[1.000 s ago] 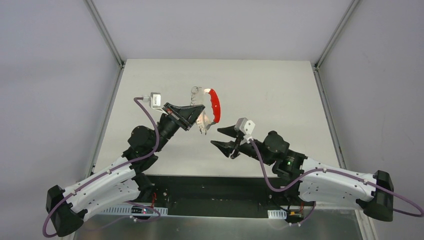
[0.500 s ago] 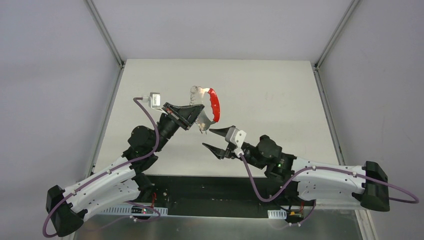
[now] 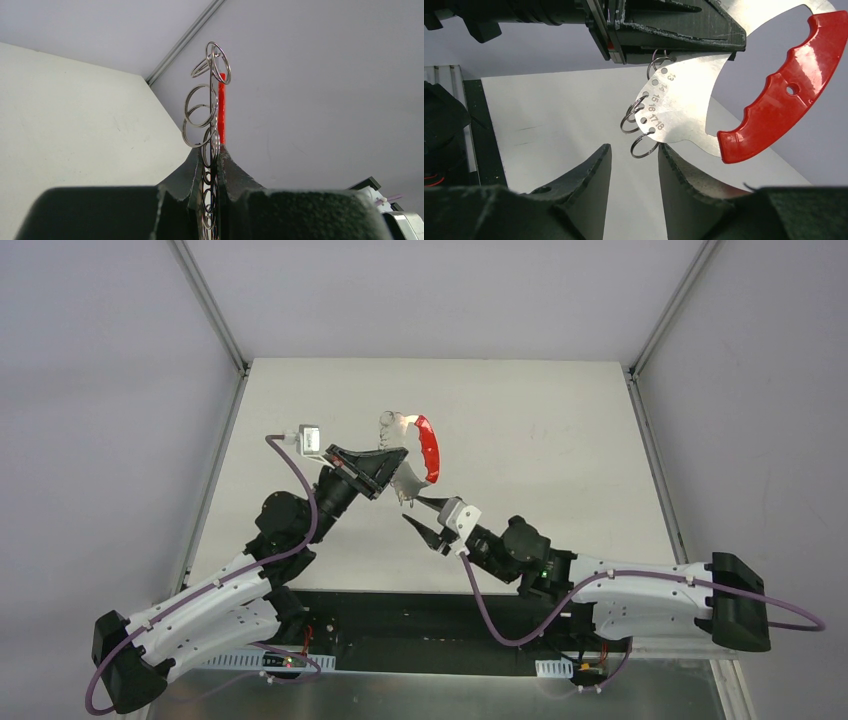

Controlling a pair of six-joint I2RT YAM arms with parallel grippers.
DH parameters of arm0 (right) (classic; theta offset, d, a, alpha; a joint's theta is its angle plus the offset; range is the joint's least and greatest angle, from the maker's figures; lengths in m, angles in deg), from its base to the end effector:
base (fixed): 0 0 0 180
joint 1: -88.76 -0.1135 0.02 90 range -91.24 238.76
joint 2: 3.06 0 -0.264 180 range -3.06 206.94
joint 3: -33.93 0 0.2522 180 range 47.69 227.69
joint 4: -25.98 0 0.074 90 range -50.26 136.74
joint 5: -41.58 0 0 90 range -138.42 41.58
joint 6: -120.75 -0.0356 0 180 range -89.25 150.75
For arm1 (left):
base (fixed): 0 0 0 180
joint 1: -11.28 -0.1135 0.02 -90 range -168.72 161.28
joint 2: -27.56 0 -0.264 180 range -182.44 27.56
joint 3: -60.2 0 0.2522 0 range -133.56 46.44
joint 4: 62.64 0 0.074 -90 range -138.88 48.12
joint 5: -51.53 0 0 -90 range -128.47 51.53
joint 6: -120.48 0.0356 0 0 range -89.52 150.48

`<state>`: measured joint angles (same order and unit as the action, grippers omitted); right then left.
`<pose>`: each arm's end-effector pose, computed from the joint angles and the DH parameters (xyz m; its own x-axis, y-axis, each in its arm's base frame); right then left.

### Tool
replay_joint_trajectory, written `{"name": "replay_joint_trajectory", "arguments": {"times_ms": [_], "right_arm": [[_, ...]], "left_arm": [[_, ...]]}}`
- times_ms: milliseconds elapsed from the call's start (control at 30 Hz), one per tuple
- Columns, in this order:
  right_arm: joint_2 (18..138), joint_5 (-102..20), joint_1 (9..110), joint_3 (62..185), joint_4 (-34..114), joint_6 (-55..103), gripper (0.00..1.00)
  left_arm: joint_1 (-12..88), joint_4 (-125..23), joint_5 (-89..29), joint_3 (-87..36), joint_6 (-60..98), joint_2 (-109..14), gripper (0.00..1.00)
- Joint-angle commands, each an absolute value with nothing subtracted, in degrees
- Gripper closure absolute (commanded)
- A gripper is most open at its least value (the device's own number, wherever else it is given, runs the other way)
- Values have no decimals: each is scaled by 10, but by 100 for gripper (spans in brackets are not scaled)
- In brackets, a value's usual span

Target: Put the keys on the keyring

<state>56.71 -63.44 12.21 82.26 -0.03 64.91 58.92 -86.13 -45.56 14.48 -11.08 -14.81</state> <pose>0.0646 0.2305 0.3188 0.5431 -0.0607 -0.8375 -0.6962 0.5251 -0.4895 0.1207 -0.1258 0.3555 -0.2096 -0.7472 -0.6307 0.6950 0.3399 -0.6336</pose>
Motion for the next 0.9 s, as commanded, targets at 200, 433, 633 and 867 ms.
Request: {"name": "replay_joint_trajectory", "arguments": {"times_ms": [200,433,633,867], "right_arm": [[593,-710,109,828,-131,683,64],[609,-742,106,828,-169,699,74],[616,-759,104,831,-190,701,82],[605,-764,100,832,-179,704,100]], "left_arm": [[590,-897,-451,128,-124,-140,100],[591,-898,-449,129,-125,-137,100],[591,-898,-448,130,-128,-135,100],[591,-897,-449,133,-126,-129,100]]}}
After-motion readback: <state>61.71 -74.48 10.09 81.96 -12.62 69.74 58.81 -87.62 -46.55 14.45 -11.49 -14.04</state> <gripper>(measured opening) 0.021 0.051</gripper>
